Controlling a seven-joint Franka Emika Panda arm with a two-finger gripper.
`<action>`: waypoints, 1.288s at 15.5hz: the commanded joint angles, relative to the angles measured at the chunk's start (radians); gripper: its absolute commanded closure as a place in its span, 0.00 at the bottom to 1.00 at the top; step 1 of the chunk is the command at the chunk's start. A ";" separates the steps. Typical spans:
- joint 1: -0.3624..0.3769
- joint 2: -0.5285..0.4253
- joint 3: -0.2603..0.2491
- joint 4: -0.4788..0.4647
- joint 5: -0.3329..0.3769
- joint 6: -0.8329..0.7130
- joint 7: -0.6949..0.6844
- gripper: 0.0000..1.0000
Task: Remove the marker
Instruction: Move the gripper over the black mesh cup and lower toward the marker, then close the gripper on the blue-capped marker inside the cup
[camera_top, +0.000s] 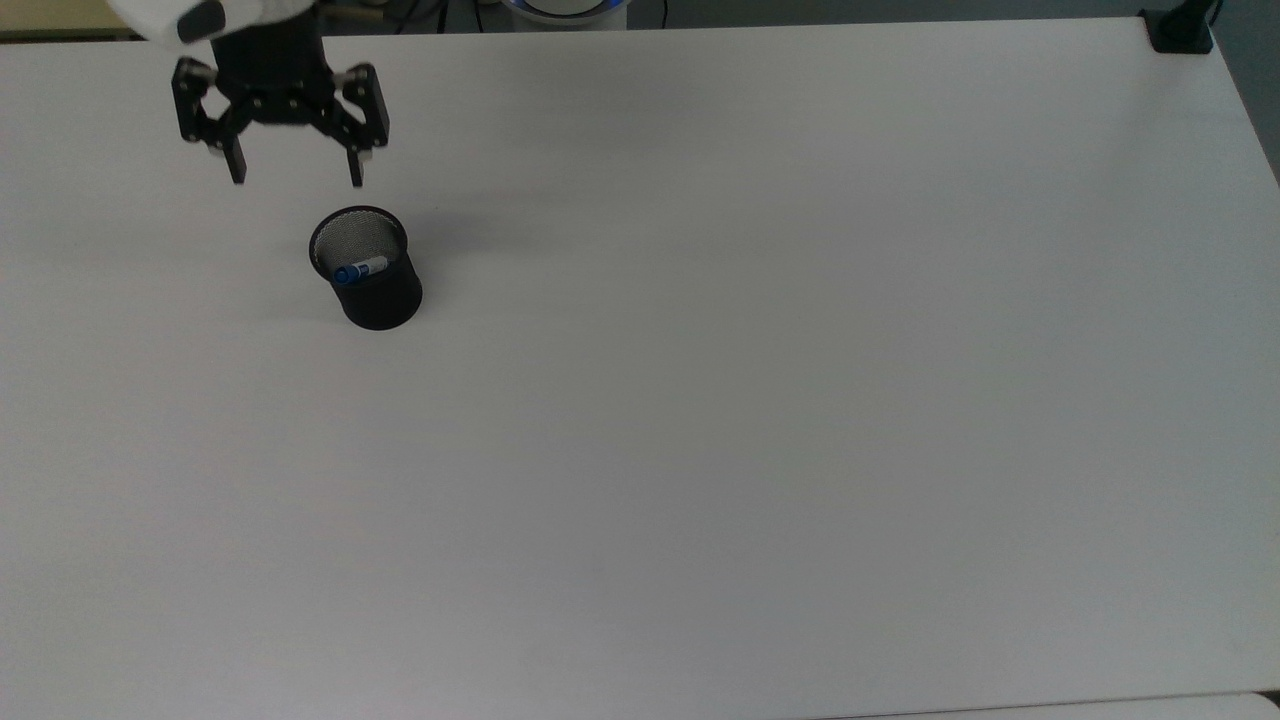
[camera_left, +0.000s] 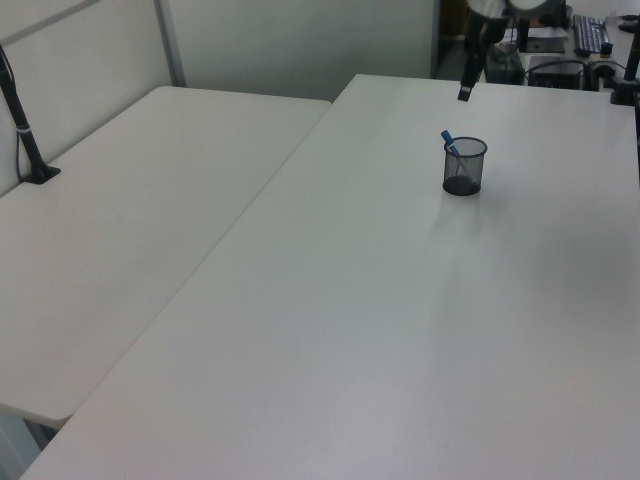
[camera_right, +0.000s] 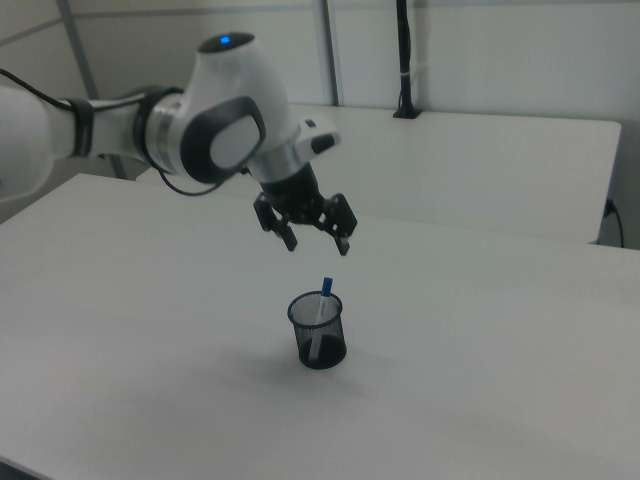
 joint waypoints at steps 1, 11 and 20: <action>0.003 0.064 -0.001 -0.059 -0.011 0.164 0.070 0.03; 0.006 0.107 0.000 -0.076 -0.002 0.213 0.127 0.66; 0.014 0.102 0.008 -0.080 0.000 0.207 0.151 0.91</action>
